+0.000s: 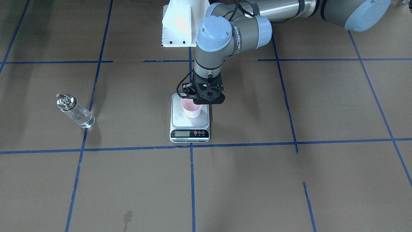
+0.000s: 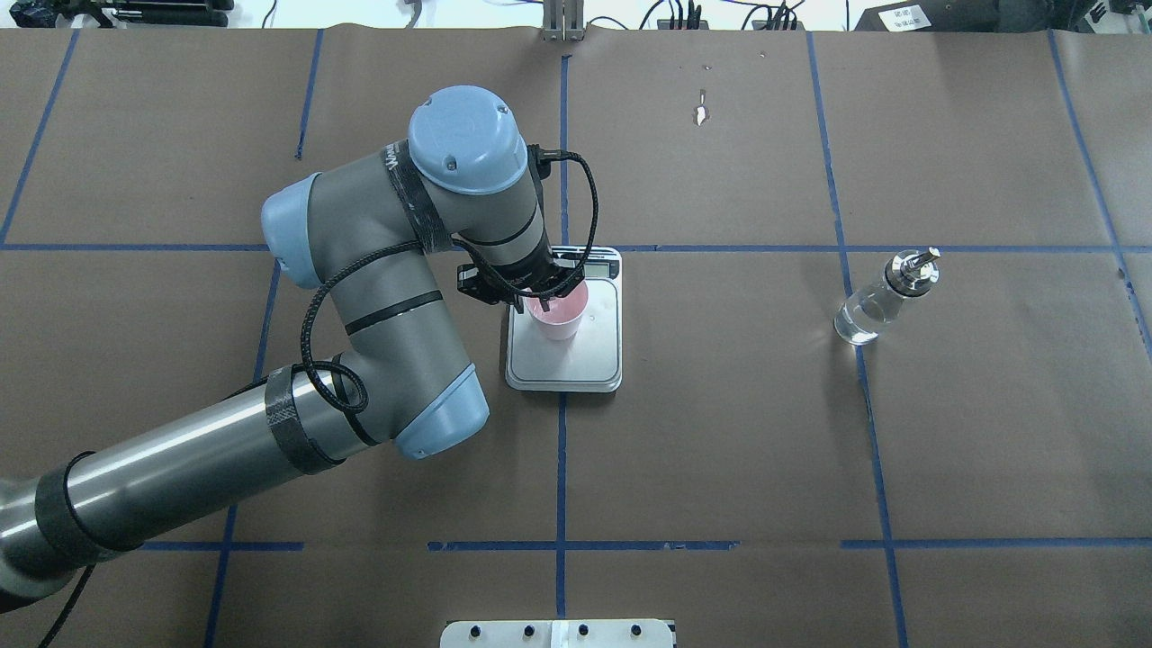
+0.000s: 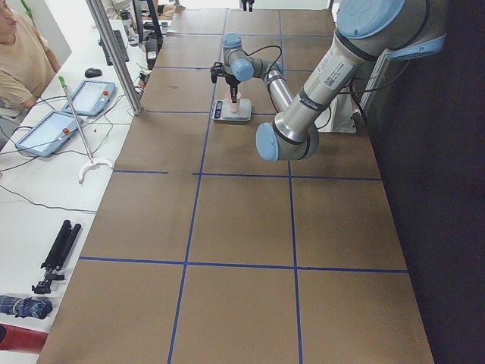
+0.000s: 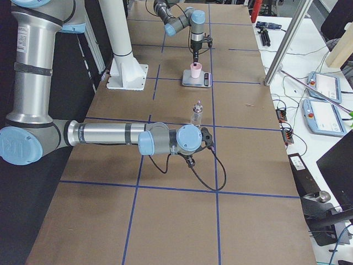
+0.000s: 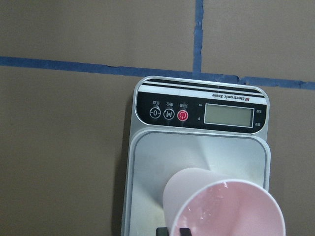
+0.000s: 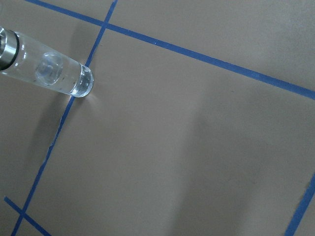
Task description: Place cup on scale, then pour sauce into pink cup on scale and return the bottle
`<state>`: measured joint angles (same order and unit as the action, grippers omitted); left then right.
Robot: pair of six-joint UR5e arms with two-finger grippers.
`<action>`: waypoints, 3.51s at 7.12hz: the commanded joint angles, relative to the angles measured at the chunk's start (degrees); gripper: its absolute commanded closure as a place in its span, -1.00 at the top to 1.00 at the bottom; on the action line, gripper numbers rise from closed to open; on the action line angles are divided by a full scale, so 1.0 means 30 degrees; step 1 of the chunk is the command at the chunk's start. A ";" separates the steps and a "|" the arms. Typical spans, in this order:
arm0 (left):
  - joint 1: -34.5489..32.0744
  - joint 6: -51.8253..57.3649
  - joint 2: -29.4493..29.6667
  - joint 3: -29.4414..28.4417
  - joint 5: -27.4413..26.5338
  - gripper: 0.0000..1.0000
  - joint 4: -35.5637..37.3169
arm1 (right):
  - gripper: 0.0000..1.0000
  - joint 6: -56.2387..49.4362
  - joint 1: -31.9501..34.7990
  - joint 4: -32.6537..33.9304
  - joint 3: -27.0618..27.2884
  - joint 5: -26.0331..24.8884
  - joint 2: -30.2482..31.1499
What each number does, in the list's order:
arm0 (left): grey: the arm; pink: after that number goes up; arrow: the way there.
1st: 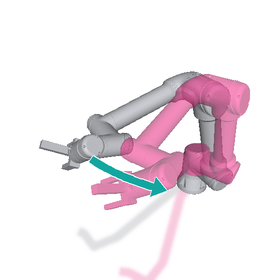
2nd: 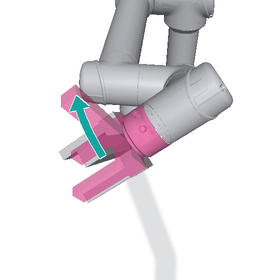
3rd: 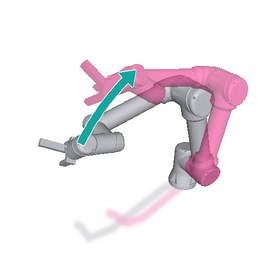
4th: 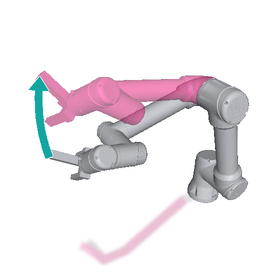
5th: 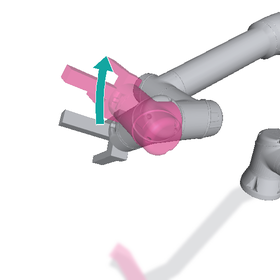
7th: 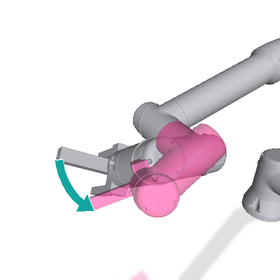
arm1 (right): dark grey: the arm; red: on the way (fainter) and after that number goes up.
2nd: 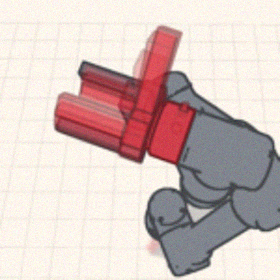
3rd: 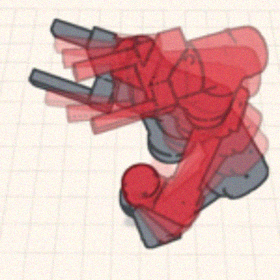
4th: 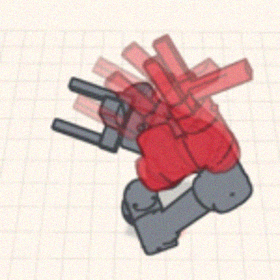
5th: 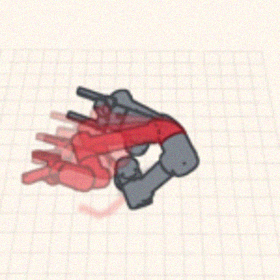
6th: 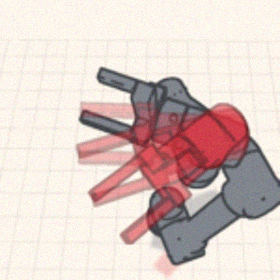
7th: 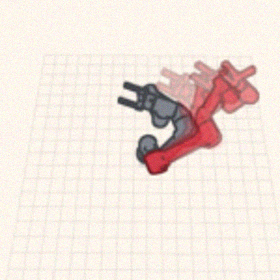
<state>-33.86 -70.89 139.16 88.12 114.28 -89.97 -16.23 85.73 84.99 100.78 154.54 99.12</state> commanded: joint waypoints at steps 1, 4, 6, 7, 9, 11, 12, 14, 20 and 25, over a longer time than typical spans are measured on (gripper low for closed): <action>-0.0312 0.0016 -0.0272 0.1696 -0.0006 0.34 0.0046 | 1.00 -0.0038 -0.0013 -0.0001 -0.0046 -0.0011 -0.0344; -0.2977 0.0221 -0.3812 0.6656 0.0228 0.43 0.0047 | 0.99 0.0137 -0.0013 -0.1199 -0.0336 -0.0419 -0.0814; -0.4204 0.1735 -0.4550 0.7453 0.0199 0.42 0.0105 | 0.96 0.1624 -0.0013 -0.1580 -0.0371 -0.1006 -0.1950; -0.4704 0.1832 -0.4928 0.7541 0.0199 0.43 0.0106 | 0.99 0.3372 -0.0013 -0.3120 -0.0485 -0.1819 -0.2566; -0.4651 0.1687 -0.4991 0.7513 0.0228 0.43 0.0106 | 1.00 1.0404 -0.3035 -1.2863 -0.0515 -0.8609 -0.2924; -0.4651 0.1686 -0.5223 0.7425 0.0228 0.43 -0.0040 | 1.00 1.5269 -0.7996 -1.8794 -0.0661 -1.5785 -0.1934; -0.4651 0.1715 -0.5312 0.7309 0.0228 0.43 -0.0186 | 0.99 1.6299 -0.8301 -1.8955 -0.0459 -1.5686 -0.1754; -0.4592 0.1628 -0.5284 0.7278 0.0228 0.43 -0.0187 | 0.85 2.0571 -0.9181 -2.3997 -0.0340 -1.4836 0.0489; -0.4563 0.1511 -0.5079 0.7249 0.0228 0.43 -0.0449 | 0.96 2.1612 -1.4614 -2.7657 -0.0399 -1.6762 0.3229; -0.4533 0.1569 -0.5282 0.7394 0.0228 0.45 -0.0393 | 0.96 2.2841 -2.2065 -2.7482 0.0041 -2.9599 0.3023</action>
<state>-47.46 -66.19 123.67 110.01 114.96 -91.28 51.32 22.85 2.36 100.84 75.55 108.24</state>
